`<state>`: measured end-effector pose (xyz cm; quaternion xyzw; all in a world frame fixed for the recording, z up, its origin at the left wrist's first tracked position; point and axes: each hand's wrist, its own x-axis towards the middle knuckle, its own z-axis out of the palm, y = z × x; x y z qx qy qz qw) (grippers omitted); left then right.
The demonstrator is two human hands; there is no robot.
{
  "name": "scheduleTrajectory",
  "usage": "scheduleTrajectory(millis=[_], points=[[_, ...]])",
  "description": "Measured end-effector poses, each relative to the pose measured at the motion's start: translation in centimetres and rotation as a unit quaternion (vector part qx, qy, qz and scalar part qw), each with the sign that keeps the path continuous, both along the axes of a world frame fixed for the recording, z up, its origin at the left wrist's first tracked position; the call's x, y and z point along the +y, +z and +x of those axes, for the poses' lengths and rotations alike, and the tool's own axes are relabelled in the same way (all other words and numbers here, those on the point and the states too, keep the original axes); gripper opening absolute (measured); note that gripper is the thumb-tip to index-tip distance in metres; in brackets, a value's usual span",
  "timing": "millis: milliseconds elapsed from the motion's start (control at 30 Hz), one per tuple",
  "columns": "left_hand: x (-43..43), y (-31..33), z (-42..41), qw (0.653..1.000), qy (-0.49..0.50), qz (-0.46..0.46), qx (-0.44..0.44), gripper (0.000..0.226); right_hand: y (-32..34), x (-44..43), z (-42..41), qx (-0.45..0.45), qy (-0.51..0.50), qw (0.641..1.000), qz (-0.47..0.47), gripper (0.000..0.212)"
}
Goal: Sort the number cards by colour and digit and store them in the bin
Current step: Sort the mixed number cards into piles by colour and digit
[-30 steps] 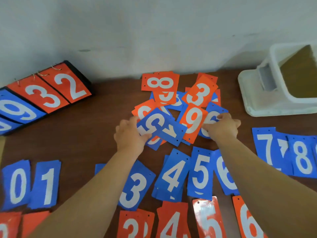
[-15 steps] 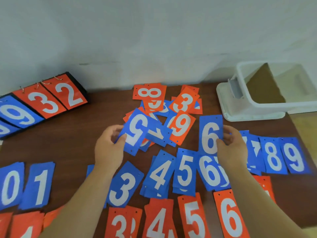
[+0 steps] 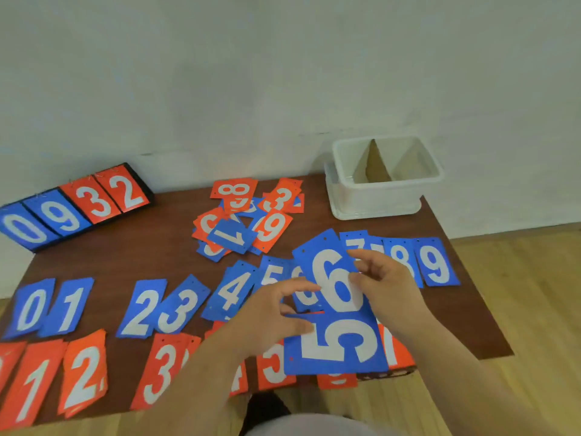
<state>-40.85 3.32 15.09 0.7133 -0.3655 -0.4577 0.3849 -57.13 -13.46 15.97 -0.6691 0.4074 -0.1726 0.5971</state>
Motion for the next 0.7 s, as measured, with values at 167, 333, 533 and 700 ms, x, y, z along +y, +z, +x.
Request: scheduleTrajectory(millis=[167, 333, 533, 700], points=[[-2.0, -0.1, -6.4, 0.998, 0.033, -0.021, -0.043, 0.047, -0.7, -0.1, -6.2, 0.056, 0.063, 0.996, 0.008, 0.028], [-1.4, -0.8, -7.2, 0.983, 0.165, -0.019, -0.077, 0.035, -2.4, -0.4, -9.5, 0.102, 0.126, 0.986, 0.038, 0.034], [2.5, -2.2, -4.7, 0.918, 0.375, -0.031, -0.128, 0.016, -4.8, 0.2, -9.0, 0.112, -0.026, 0.992, 0.042, 0.030], [7.1, -3.5, -1.2, 0.898, 0.419, 0.000, -0.132, 0.018, -6.1, 1.0, -6.2, 0.119, -0.081, 0.989, 0.034, 0.012]])
